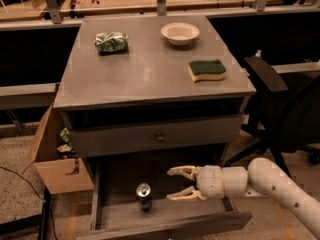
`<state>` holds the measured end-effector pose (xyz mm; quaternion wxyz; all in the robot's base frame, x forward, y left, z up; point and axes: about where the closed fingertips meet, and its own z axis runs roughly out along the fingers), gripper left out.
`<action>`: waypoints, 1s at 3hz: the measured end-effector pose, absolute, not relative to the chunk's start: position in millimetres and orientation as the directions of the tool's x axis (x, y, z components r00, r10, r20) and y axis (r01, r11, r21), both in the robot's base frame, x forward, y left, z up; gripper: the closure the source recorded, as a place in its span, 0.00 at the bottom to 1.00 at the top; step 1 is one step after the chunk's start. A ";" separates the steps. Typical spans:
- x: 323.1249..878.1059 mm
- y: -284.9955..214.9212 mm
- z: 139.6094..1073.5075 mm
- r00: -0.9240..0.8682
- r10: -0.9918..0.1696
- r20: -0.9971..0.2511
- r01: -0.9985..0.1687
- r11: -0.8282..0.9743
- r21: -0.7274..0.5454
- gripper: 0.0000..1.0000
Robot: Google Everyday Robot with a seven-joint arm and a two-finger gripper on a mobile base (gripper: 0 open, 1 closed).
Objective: Place redbull can into middle drawer
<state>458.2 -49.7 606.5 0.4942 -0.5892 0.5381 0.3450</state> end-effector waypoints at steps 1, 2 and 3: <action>449.5 -84.1 667.6 0.216 -0.369 -0.904 -0.939 0.177 -0.297 0.75; 443.2 -105.4 730.2 0.264 -0.480 -0.837 -0.859 0.277 -0.430 0.97; 447.2 -119.0 740.0 0.257 -0.509 -0.822 -0.831 0.317 -0.456 0.89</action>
Offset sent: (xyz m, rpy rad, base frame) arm -0.0137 -0.1006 0.2228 -0.2612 -0.4103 -0.5492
